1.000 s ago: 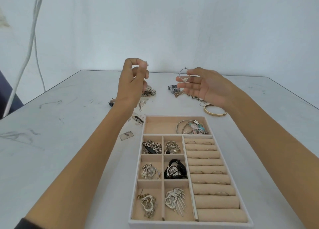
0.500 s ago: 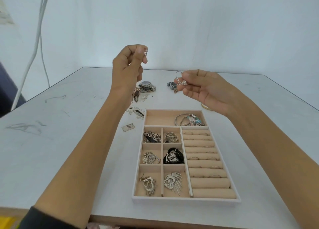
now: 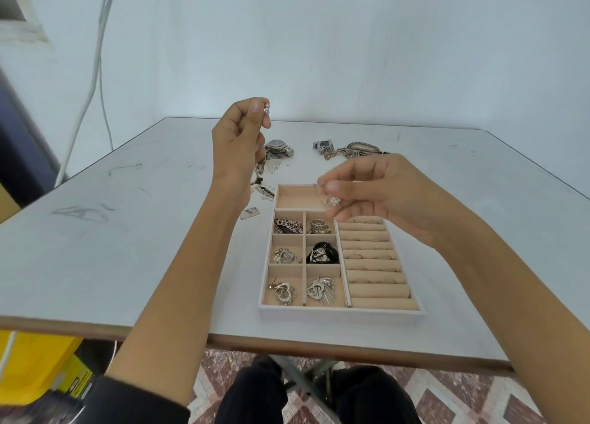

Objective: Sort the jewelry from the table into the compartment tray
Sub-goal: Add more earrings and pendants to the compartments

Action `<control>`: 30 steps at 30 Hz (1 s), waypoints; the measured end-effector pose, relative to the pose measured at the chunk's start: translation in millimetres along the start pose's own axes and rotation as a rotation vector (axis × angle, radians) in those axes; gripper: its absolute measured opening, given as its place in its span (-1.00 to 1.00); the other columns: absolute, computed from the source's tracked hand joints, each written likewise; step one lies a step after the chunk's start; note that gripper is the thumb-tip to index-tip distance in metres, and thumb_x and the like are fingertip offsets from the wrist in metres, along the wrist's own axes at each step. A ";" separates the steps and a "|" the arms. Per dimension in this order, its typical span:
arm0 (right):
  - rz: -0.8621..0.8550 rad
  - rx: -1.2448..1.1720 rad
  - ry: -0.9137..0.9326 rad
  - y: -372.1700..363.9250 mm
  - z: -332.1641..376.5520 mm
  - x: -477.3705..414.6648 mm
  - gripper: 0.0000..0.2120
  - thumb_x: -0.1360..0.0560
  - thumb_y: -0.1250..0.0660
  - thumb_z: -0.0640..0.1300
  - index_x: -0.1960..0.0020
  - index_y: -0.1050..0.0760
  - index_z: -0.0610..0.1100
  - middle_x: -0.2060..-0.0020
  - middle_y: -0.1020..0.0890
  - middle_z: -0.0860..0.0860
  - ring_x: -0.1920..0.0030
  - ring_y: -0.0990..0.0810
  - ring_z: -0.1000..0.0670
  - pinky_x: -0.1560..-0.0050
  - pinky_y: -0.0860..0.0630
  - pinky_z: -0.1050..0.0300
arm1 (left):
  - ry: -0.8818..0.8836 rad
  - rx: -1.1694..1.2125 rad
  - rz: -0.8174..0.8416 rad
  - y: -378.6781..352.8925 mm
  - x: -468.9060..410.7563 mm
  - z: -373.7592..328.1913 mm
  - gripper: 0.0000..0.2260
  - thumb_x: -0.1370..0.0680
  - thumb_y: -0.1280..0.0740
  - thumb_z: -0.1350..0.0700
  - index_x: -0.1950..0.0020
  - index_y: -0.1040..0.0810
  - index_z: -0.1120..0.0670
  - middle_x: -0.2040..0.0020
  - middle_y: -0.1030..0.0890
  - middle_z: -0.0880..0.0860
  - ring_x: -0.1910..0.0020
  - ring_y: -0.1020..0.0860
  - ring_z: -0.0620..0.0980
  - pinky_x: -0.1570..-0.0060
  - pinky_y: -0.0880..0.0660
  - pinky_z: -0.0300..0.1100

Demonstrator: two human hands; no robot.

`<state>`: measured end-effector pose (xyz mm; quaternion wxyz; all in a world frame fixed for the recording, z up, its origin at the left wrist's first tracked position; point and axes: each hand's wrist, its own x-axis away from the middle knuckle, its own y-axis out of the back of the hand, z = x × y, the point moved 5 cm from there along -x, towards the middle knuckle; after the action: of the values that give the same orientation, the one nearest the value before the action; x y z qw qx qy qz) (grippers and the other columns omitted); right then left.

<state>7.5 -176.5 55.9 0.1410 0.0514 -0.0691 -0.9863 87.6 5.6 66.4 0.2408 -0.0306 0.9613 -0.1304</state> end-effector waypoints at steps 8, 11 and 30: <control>0.156 0.531 0.002 -33.6 4.1 31.7 -0.95 -0.44 -0.44 -0.27 0.12 -0.67 -0.20 0.20 -0.68 -0.09 0.34 -0.67 -0.04 0.37 -0.54 0.22 | -0.014 0.004 -0.023 7.4 20.6 0.6 -0.86 -0.63 -0.23 0.12 0.09 -0.53 0.08 0.31 -0.51 -0.14 0.53 -0.21 -0.16 0.52 -0.21 -0.35; 0.184 0.700 0.028 -44.8 6.6 31.7 -0.96 -0.43 -0.45 -0.26 0.15 -0.67 -0.17 0.27 -0.67 0.00 0.38 -0.64 0.05 0.39 -0.47 0.30 | -0.006 0.012 -0.021 7.9 24.4 1.1 -0.87 -0.62 -0.23 0.12 0.05 -0.54 0.09 0.34 -0.50 -0.14 0.52 -0.21 -0.16 0.51 -0.21 -0.35; 0.124 1.226 0.068 -60.0 2.5 34.3 -0.94 -0.33 -0.51 -0.06 0.20 -0.67 0.06 0.31 -0.64 0.15 0.20 -0.55 0.16 0.40 -0.28 0.29 | 0.021 0.008 -0.015 11.0 29.6 2.8 -0.88 -0.62 -0.25 0.11 0.08 -0.54 0.07 0.34 -0.51 -0.13 0.50 -0.21 -0.16 0.49 -0.21 -0.35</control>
<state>-41.9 -128.9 46.5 0.1451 0.1505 -0.6216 -0.7549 62.9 11.9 47.7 0.2300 -0.0354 0.9629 -0.1363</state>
